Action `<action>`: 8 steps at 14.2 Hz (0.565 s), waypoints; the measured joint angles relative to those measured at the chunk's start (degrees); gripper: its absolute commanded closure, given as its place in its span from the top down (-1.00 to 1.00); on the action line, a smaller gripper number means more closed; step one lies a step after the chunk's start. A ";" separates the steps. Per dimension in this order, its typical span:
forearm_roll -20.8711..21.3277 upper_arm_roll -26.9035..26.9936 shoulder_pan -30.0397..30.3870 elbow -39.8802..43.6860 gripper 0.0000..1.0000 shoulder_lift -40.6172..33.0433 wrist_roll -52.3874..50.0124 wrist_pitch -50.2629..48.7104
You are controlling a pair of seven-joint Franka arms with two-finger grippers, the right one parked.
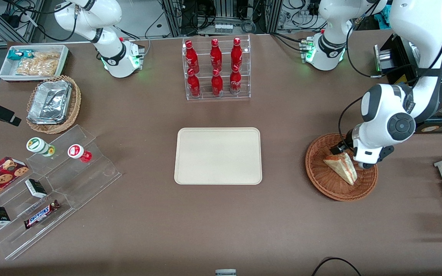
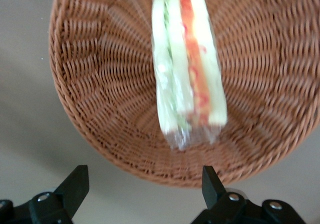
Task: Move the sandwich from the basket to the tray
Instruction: 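Lower the open left gripper around the sandwich and close it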
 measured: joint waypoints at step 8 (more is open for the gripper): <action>0.04 -0.10 0.26 0.95 1.00 5.45 -11.66 9.85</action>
